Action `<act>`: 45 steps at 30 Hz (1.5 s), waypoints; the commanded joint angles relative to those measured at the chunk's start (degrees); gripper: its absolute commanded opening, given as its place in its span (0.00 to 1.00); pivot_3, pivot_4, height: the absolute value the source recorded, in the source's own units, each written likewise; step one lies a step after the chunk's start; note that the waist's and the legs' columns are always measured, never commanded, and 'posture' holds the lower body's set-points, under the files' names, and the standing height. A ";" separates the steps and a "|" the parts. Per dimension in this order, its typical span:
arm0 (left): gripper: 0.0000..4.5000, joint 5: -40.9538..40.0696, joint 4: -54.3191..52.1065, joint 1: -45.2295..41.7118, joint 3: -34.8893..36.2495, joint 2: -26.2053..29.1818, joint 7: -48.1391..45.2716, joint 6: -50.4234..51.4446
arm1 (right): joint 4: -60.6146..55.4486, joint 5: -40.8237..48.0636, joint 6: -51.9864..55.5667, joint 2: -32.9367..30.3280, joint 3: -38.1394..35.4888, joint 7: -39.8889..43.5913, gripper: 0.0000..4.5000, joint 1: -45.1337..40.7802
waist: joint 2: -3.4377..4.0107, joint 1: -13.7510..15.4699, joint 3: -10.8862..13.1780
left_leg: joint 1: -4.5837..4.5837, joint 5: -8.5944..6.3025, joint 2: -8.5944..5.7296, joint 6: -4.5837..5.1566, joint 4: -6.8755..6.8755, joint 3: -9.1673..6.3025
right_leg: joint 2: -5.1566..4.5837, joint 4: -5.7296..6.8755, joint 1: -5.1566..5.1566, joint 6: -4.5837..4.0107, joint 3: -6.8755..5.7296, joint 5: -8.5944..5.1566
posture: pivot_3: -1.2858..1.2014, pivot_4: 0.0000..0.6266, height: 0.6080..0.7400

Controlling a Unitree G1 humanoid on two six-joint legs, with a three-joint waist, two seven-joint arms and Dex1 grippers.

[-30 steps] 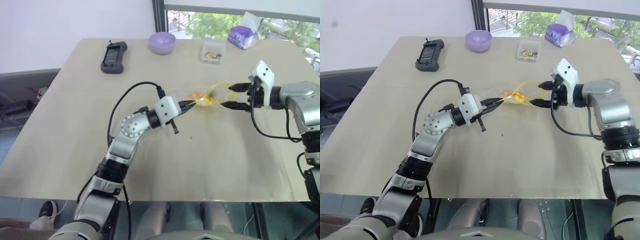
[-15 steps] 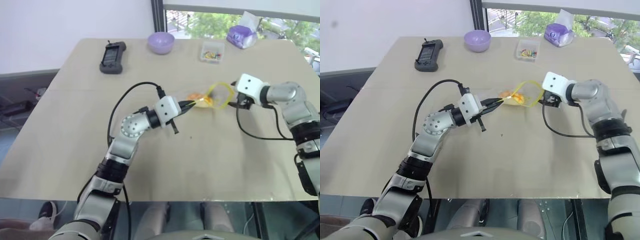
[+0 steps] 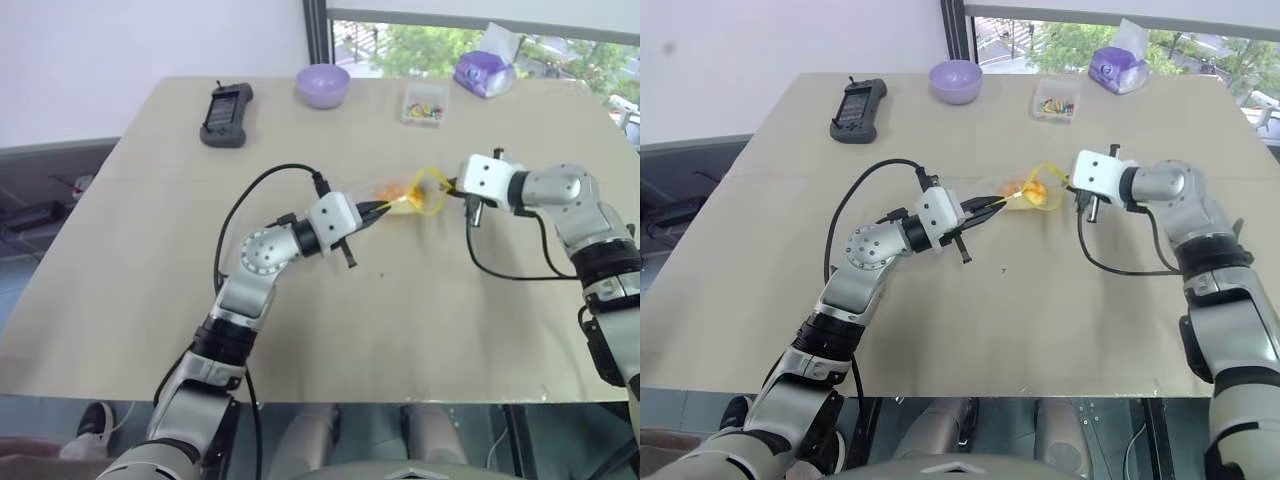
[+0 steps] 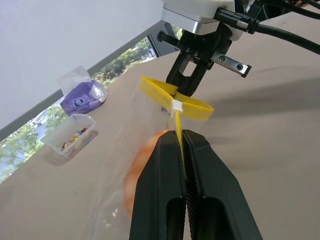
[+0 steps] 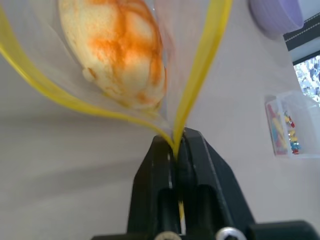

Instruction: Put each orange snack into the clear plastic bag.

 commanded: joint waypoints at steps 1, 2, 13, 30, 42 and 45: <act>0.00 -0.43 -1.17 -0.70 0.64 0.06 0.48 -0.71 | -0.20 -0.15 -0.39 -1.43 -1.32 -0.55 0.00 -1.40 | 0.00 0.00 0.00 | 0.00 0.00 0.00 0.00 0.00 0.00 | 0.00 0.00 0.00 0.00 0.00 0.00 | 0.52 0.24 1.00; 0.00 -0.42 -1.09 -0.75 0.65 0.06 0.48 -0.72 | -0.03 -0.31 -0.10 -1.50 -1.38 -0.76 0.00 -1.44 | 0.00 0.01 0.00 | 0.00 0.00 0.00 0.00 0.00 0.00 | 0.00 0.00 0.00 0.00 0.00 0.00 | 0.52 0.24 1.00; 0.00 -1.79 4.88 -10.05 8.71 -1.31 10.92 -0.79 | -0.41 -1.53 2.28 -4.00 -6.48 -13.68 0.00 -8.40 | 0.00 0.06 0.01 | 0.00 0.00 0.00 -0.01 0.02 0.00 | 0.00 0.01 -0.01 0.00 0.01 0.00 | 0.52 0.24 1.00; 0.00 -3.59 -4.18 3.51 2.28 1.12 2.81 4.49 | -35.62 8.45 27.14 -13.83 -7.34 8.59 0.15 16.28 | 0.09 0.07 0.04 | -0.04 0.00 0.00 0.01 0.06 0.06 | -0.02 0.11 -0.05 0.00 0.10 0.00 | 0.52 0.24 1.00; 0.00 -3.81 -6.11 3.26 0.93 -1.72 3.10 6.78 | -54.25 18.56 48.38 -9.88 -7.63 11.24 0.42 13.93 | 0.09 0.18 0.03 | 0.03 0.00 0.05 0.02 0.05 0.05 | 0.03 0.10 0.01 0.00 0.07 0.00 | 0.52 0.24 1.00; 0.00 -3.96 -6.04 3.13 0.77 -1.62 2.37 6.31 | -53.30 17.91 47.20 -5.34 -6.09 8.33 0.42 12.58 | 0.07 0.49 0.02 | 0.02 0.00 0.04 0.01 0.09 0.02 | -0.01 0.08 0.03 0.00 0.03 0.00 | 0.52 0.24 1.00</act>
